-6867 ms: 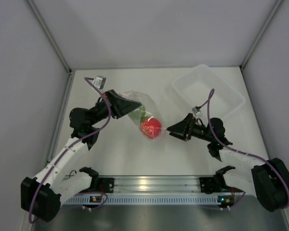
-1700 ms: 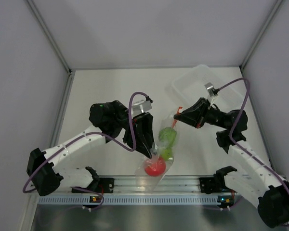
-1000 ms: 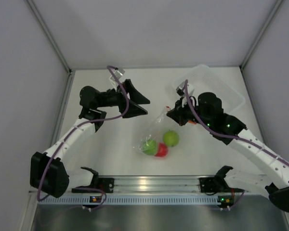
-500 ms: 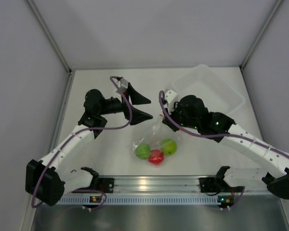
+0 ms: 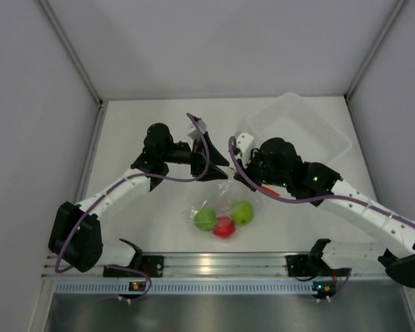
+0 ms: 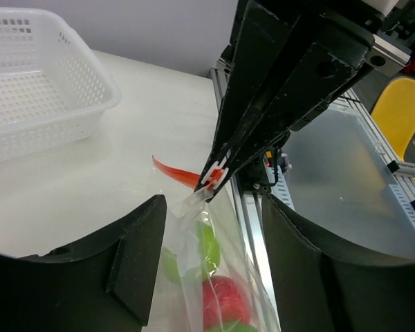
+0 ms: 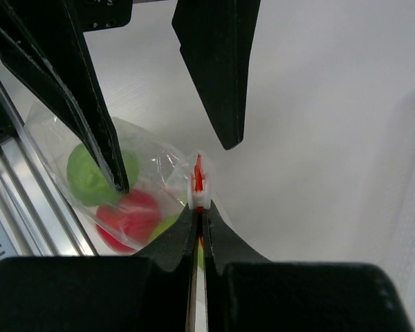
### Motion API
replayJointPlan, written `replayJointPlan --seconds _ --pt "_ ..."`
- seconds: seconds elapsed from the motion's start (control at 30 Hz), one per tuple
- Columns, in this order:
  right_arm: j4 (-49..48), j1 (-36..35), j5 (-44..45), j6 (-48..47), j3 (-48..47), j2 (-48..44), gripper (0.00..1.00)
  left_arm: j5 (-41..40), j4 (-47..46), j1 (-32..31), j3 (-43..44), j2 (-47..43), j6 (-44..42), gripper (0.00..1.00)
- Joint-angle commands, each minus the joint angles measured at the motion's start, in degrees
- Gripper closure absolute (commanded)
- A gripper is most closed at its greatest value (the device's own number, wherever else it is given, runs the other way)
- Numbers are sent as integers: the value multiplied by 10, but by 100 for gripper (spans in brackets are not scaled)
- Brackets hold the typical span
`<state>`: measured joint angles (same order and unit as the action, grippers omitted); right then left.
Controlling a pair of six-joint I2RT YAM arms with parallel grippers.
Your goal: Open the zip-top bag and remove the fake food
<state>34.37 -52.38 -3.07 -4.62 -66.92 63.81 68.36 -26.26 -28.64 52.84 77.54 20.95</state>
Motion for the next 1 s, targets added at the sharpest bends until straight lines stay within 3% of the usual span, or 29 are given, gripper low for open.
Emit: replayJointPlan --seconds 0.0,0.03,0.1,0.33,0.63,0.67,0.9,0.97 --pt "10 -11 3 -10 -11 -16 100 5 -21 -14 20 -3 -30 39" --pt "10 -11 1 -10 -10 -16 100 -3 -21 -16 18 -5 -35 40" --pt "10 -11 -6 -10 -8 -17 100 -13 -21 -17 18 -3 -39 52" --pt "9 -14 -15 -9 -6 -27 100 -4 -21 -20 22 5 -44 70" --pt "10 -13 -9 -7 -8 -24 100 18 -21 -26 22 4 -35 74" --pt "10 -14 -9 -7 -8 -23 100 19 -21 -26 23 4 -35 79" --pt "10 -13 -11 -6 -11 -18 100 13 -21 -40 33 8 -36 85" --pt "9 -14 -11 -4 -11 -17 100 13 -21 -42 36 7 -36 100"
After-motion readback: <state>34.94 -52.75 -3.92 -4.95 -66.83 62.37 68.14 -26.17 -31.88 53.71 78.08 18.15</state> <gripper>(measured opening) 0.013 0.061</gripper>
